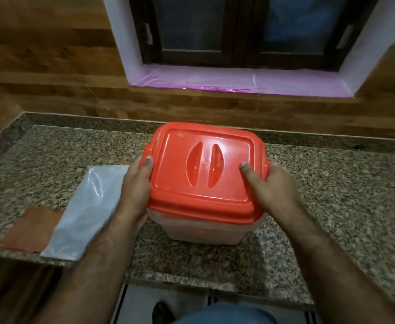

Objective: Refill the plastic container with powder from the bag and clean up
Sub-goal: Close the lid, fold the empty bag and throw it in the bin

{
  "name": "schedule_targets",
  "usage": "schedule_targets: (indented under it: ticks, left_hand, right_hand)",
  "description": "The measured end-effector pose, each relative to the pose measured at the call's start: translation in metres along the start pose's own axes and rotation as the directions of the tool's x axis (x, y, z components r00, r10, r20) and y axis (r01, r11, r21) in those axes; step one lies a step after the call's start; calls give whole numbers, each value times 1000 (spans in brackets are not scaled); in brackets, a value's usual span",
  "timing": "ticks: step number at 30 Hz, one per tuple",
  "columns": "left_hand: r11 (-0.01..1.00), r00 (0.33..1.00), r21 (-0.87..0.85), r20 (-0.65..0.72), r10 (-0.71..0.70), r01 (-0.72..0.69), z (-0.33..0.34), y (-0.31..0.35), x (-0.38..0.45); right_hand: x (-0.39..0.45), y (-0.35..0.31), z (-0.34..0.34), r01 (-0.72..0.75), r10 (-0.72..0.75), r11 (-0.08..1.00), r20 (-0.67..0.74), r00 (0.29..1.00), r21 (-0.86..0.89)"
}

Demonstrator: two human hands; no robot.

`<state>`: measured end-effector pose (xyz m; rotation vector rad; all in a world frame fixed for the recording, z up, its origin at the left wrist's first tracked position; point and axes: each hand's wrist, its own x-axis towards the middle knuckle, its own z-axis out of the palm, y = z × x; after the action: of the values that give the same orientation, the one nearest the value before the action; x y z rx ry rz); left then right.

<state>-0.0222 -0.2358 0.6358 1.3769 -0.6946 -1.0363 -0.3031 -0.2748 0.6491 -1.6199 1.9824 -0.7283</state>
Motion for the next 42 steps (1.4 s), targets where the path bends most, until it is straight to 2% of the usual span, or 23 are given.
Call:
schedule_targets:
  ticks: [2, 5, 8, 12, 14, 16, 17, 19, 22, 24, 26, 27, 28, 29, 31, 32, 34, 36, 38, 40, 42]
  left_hand:
    - [999, 999, 35, 11, -32, 31, 1, -6, -1]
    - [982, 998, 182, -20, -53, 56, -4, -19, 1]
    - [954, 997, 290, -38, -72, 80, -13, -28, 1]
    - [927, 995, 367, 30, -91, 74, -17, -27, -1]
    - [925, 992, 373, 58, -108, 79, -15, -21, 1]
    - [936, 986, 336, 83, -141, 106, -15, -20, 7]
    - [946, 978, 291, 108, -179, 141, -16, -18, 9]
    - [948, 938, 164, 175, -299, 271, -18, -19, 13]
    - [898, 864, 79, 247, -438, 433, -21, -20, 13]
    - [890, 859, 59, 240, -452, 451, -24, -21, 16]
    - [892, 870, 81, 199, -451, 444, -27, -17, 18]
    - [899, 885, 105, 157, -437, 425, -27, -14, 19]
    - [916, 916, 147, 98, -390, 374, -27, -13, 21]
    - [928, 949, 218, 24, -314, 301, -25, -9, 21]
    - [895, 989, 422, -83, -119, 143, -14, -3, 14]
    - [825, 995, 559, -95, -38, 85, -9, -2, 9]
    - [608, 998, 794, -48, 37, 15, 3, -2, -4]
    - [443, 998, 896, -19, 56, -8, 12, -3, -13]
    - [387, 998, 922, -4, 63, -21, 17, 1, -17]
    - [355, 998, 934, 5, 70, -30, 17, 2, -17]
    - [344, 998, 939, -8, 65, -15, 18, 3, -17]
  right_hand:
    - [2, 4, 2, -21, 19, 991, -16, 1000, -130]
    - [4, 7, 3, 38, -41, 963, -5, 999, -267]
    - [2, 4, 3, 54, -56, 937, 5, 998, -344]
    - [1, 8, 5, -20, 28, 922, 17, 999, -387]
    - [3, 11, 5, -32, 47, 956, 45, 998, -290]
    - [3, 13, 6, -128, 129, 992, 157, 979, -18]
    - [3, 14, 7, -206, 171, 969, 232, 957, 135]
    - [5, 19, 8, -394, 247, 855, 403, 881, 338]
    - [6, 29, 12, -556, 213, 701, 612, 762, 447]
    - [3, 32, 14, -563, 136, 629, 637, 759, 537]
    - [1, 31, 14, -548, 137, 582, 592, 794, 601]
    - [-1, 30, 12, -506, 161, 602, 528, 834, 617]
    - [-1, 27, 10, -444, 190, 659, 436, 879, 607]
    - [-2, 22, 8, -364, 211, 763, 326, 922, 535]
    - [-7, 9, 7, -234, 216, 953, 113, 970, 190]
    - [-13, 0, 8, -204, 204, 979, 44, 978, -4]
    - [-22, -12, 14, -166, 161, 950, -39, 986, -264]
    - [-30, -20, 14, -128, 113, 909, -61, 992, -396]
    - [-30, -19, 12, -88, 58, 896, -82, 995, -435]
    - [-31, -15, 7, -49, 8, 921, -106, 994, -386]
    - [-34, -13, 8, 5, -50, 904, -94, 994, -427]
